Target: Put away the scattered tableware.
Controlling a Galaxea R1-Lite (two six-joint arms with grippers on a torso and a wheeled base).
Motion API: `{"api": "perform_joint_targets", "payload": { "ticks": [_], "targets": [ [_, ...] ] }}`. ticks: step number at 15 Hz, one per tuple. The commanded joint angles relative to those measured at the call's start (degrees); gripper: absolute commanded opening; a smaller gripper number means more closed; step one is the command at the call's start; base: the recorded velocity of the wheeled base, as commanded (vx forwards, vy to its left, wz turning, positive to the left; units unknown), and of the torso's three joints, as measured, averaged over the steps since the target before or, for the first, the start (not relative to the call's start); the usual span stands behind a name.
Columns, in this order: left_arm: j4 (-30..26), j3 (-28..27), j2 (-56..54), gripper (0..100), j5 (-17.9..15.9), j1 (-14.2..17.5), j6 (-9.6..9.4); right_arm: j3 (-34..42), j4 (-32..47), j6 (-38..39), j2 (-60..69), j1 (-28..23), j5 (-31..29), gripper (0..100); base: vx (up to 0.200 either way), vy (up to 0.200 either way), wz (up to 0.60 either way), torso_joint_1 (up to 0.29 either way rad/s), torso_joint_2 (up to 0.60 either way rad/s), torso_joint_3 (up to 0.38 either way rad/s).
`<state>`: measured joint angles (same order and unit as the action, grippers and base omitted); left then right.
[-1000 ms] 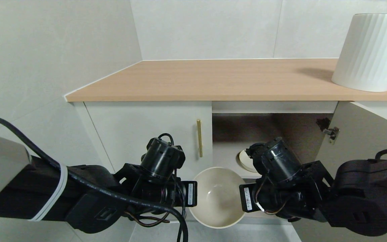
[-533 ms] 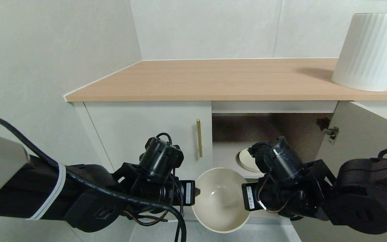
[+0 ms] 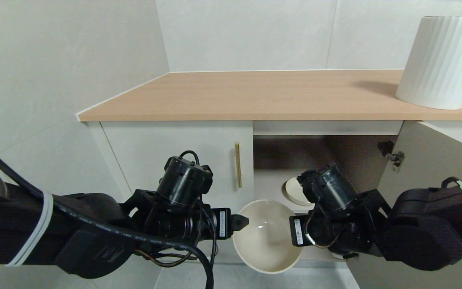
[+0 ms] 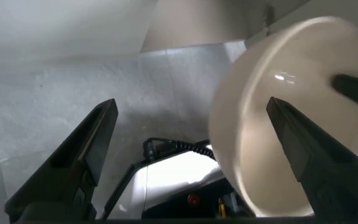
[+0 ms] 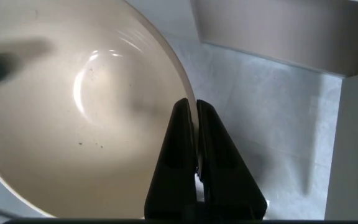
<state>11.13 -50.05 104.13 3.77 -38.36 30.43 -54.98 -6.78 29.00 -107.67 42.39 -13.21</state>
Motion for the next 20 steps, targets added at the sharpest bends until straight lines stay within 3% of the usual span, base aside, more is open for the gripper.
{"api": "perform_joint_targets", "payload": {
  "ticks": [1, 5, 8, 17, 20],
  "targets": [
    [0.03, 0.04, -1.48, 100, -0.08, 0.04, 0.07, 1.37, -2.98, 0.35, -3.69, -3.89, -0.14, 0, 0.000, 0.000, 0.00, 0.000, 0.00, 0.000],
    [0.03, 0.13, -1.83, 100, -0.08, 0.04, 0.07, 4.62, -22.58, 1.94, -8.88, -10.57, -0.41, 0, 0.000, 0.000, 0.00, 0.000, 0.00, 0.000],
    [0.03, 0.13, -1.83, 100, -0.08, 0.04, 0.07, 5.15, -29.87, 1.67, -12.30, -14.35, -1.11, 0, 0.000, 0.000, 0.00, 0.000, 0.00, 0.000],
    [0.03, 0.04, -1.56, 100, -0.08, 0.40, 0.07, -9.88, -30.05, 1.76, -25.66, -24.28, -2.96, 0, 0.000, 0.000, 0.00, 0.000, 0.00, 0.000],
    [0.03, 0.04, -1.56, 100, -0.08, 0.48, 0.07, -14.63, -29.26, 1.67, -28.74, -25.07, -4.19, 0, 0.000, 0.000, 0.00, 0.000, 0.00, 0.000]
  ]
}}
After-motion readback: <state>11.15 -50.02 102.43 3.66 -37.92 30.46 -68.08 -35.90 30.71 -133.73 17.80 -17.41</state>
